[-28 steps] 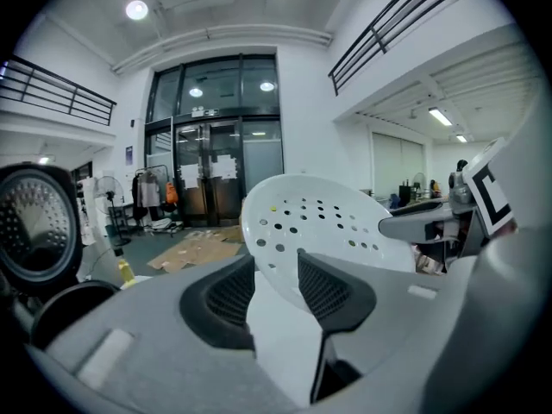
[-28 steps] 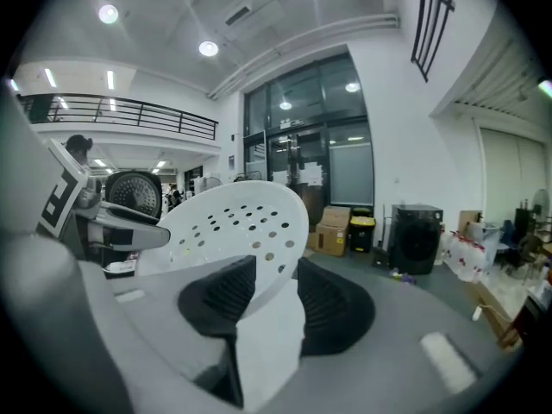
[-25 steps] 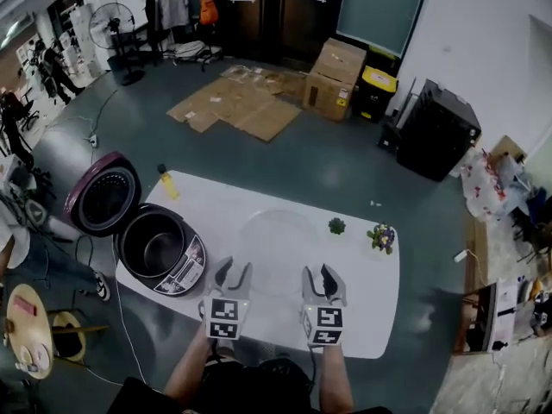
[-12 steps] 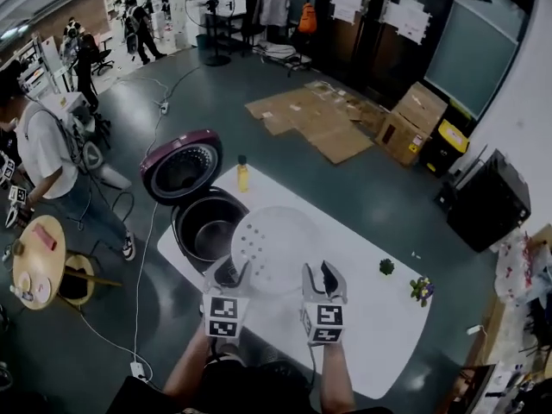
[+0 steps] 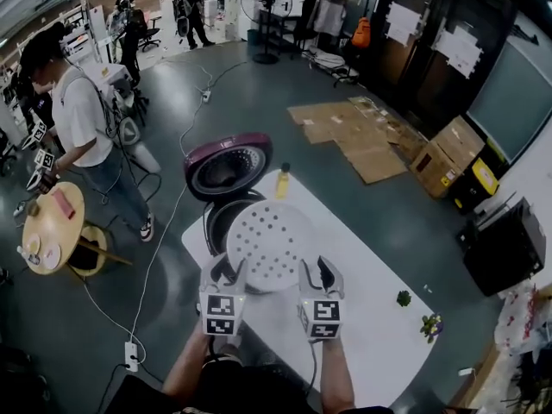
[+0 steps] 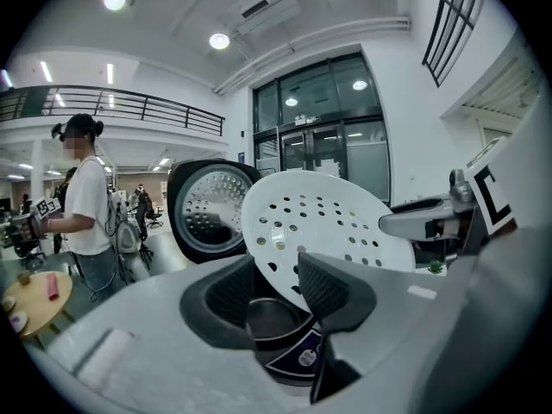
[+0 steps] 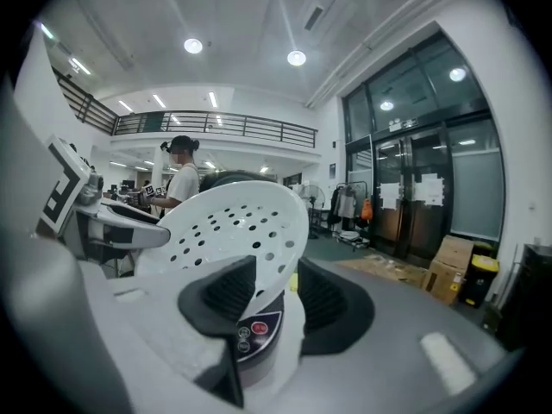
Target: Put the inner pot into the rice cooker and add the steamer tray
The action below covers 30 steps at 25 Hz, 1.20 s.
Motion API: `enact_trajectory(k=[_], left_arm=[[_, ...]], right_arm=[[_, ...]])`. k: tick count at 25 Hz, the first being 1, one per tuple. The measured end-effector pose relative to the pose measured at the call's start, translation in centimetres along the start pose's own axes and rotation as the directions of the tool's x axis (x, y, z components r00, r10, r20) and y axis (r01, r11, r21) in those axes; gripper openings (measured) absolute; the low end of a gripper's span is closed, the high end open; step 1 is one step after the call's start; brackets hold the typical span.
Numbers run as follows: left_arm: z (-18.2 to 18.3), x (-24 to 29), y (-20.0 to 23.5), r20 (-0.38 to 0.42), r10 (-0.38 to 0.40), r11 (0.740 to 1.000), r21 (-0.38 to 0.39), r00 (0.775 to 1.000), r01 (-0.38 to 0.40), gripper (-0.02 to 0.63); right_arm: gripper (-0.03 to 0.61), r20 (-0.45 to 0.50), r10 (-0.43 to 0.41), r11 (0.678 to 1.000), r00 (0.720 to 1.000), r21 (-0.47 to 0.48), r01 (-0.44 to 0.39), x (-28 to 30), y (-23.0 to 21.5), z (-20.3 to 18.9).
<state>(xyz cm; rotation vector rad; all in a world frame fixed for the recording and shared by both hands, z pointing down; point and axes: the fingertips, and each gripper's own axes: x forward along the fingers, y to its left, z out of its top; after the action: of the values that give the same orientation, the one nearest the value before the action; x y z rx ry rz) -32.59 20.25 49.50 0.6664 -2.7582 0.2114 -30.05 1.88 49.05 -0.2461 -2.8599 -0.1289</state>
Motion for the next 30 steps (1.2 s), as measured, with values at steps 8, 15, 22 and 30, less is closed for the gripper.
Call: enact_trajectory(k=[8,15,22,30], left_arm=[[-1.2,1.5,4.1,-0.043,0.074,0.997,-0.034,0.996,-0.075,0.169],[-4.6,3.4,7.0,-0.107,0.098,0.993,-0.059,0.989,-0.105,0.172],[-7.2,5.6,7.9,-0.193,0.083,0.991,-0.084,0.978,-0.1,0.176],[-10.0,6.7,8.0,-0.36,0.035,0.989,-0.12,0.932,-0.083,0.178]], right_arm=[[0.153,-0.035,0.083,0.996,0.996,-0.028,-0.084,5.3,2.3,0.2],[0.155,-0.095,0.135,0.989,0.986,-0.046,-0.14,9.5,4.5,-2.0],[0.155,-0.216,0.142,0.986,0.966,-0.059,-0.158,12.6,4.7,-4.6],[0.156,-0.376,0.152,0.982,0.914,-0.05,-0.184,14.3,5.1,-6.8]])
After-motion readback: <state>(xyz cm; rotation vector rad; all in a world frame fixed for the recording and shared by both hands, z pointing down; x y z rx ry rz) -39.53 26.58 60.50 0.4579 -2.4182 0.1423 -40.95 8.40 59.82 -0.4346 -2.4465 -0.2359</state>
